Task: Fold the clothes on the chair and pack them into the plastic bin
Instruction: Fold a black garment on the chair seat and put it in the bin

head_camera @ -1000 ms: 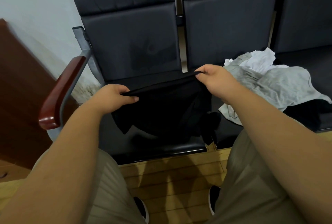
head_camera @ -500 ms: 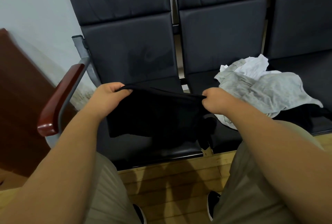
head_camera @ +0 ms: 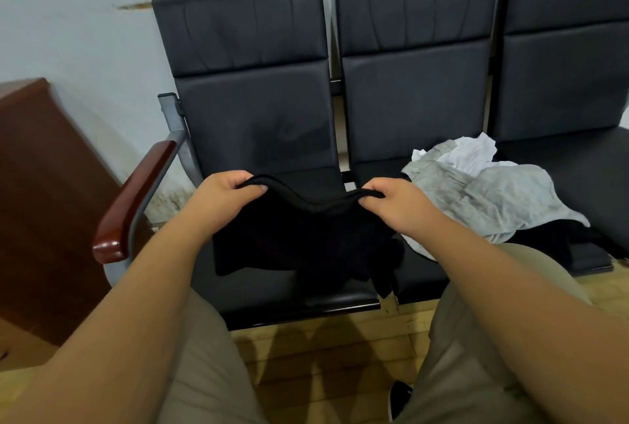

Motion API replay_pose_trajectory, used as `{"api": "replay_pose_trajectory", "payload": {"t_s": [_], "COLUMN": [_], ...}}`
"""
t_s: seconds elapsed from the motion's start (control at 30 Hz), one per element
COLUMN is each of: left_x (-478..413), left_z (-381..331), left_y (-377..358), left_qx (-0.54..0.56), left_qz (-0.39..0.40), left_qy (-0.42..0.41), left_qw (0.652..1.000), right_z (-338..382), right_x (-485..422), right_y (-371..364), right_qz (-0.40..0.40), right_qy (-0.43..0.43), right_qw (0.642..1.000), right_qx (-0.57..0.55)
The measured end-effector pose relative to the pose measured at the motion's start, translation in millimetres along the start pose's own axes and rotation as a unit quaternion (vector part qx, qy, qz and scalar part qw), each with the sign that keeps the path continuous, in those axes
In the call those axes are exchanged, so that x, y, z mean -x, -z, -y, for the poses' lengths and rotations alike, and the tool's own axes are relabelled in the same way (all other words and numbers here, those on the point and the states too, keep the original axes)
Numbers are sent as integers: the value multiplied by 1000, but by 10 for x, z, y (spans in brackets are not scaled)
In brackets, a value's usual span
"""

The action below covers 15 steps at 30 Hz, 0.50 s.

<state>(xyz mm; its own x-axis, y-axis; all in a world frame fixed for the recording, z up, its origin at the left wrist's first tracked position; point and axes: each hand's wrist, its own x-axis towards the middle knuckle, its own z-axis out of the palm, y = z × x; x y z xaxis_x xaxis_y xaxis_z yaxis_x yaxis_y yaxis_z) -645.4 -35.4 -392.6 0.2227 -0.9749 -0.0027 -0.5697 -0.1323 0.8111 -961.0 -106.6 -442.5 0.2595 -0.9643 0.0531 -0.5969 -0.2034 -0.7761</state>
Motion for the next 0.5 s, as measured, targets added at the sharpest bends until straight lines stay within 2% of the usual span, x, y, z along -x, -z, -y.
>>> {"api": "replay_pose_trajectory", "payload": {"t_s": [0.23, 0.5], "left_x": [274, 760], "left_z": [-650, -1712], "left_y": [340, 984], "left_qx": [18, 62], "left_qz": [-20, -72], "left_qy": [-69, -158], "left_qw": [997, 983], "right_z": [749, 1852], "right_x": [131, 313], "right_y": [433, 1255], "right_qz": [-96, -201], "right_qy": [92, 159], "right_qw": [990, 958], "right_qx": [-43, -128]}}
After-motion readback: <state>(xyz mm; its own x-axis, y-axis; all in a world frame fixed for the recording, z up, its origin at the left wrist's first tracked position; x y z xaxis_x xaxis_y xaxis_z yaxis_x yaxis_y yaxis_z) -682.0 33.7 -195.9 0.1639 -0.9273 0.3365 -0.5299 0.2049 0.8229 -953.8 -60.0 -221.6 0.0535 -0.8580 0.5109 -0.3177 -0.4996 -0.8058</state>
